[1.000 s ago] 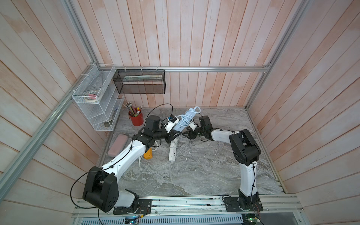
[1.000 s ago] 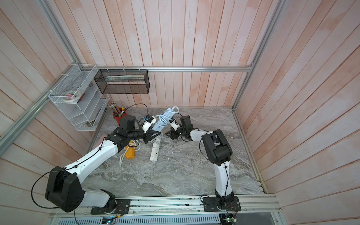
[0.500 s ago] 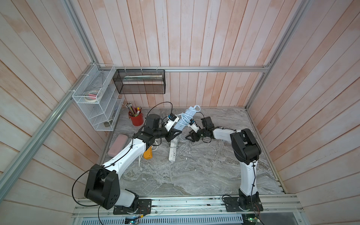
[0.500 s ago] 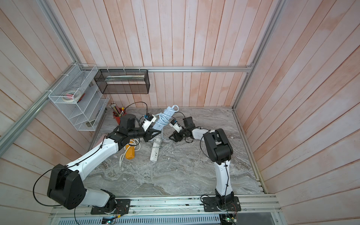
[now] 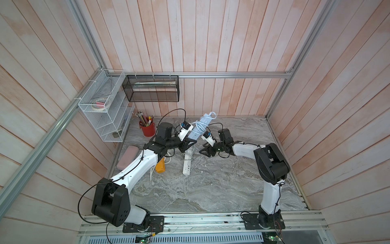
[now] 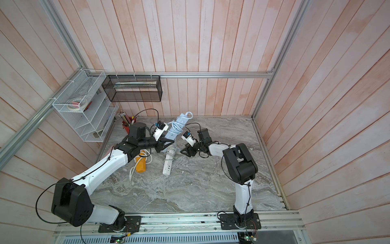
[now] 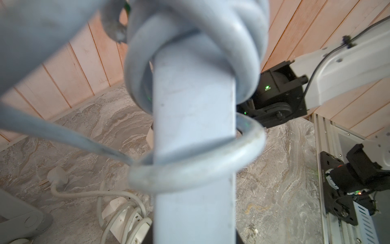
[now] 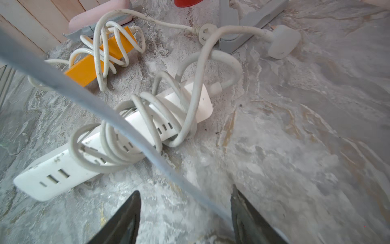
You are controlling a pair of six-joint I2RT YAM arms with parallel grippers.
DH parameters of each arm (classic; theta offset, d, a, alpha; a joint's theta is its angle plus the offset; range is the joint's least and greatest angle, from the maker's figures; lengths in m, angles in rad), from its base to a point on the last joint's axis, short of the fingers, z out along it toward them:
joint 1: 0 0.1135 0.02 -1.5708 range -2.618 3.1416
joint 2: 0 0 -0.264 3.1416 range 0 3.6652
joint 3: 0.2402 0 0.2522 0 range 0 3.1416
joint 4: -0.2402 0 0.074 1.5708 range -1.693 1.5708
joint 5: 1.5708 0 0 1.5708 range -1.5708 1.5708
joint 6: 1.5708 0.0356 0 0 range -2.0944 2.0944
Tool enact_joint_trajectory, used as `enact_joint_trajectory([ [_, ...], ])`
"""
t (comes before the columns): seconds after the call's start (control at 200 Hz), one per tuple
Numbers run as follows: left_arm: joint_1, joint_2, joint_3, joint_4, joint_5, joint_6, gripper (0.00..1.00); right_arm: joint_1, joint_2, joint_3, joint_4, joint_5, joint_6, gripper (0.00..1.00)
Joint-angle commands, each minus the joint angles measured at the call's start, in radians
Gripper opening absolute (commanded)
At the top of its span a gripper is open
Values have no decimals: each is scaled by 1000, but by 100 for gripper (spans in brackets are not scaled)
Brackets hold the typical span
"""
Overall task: Wrap the cord around the power strip
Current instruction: Wrap the power cord around the power strip.
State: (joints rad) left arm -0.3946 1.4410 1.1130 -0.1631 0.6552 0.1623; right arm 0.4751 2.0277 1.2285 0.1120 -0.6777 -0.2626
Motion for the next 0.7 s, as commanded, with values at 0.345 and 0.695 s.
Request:
enact_joint_trajectory([
  [0.345, 3, 13, 50, 117, 35, -61, 0, 37, 144, 103, 5, 133, 44, 33],
  [0.695, 29, 7, 43, 196, -14, -154, 0, 35, 62, -66, 91, 209, 90, 0],
])
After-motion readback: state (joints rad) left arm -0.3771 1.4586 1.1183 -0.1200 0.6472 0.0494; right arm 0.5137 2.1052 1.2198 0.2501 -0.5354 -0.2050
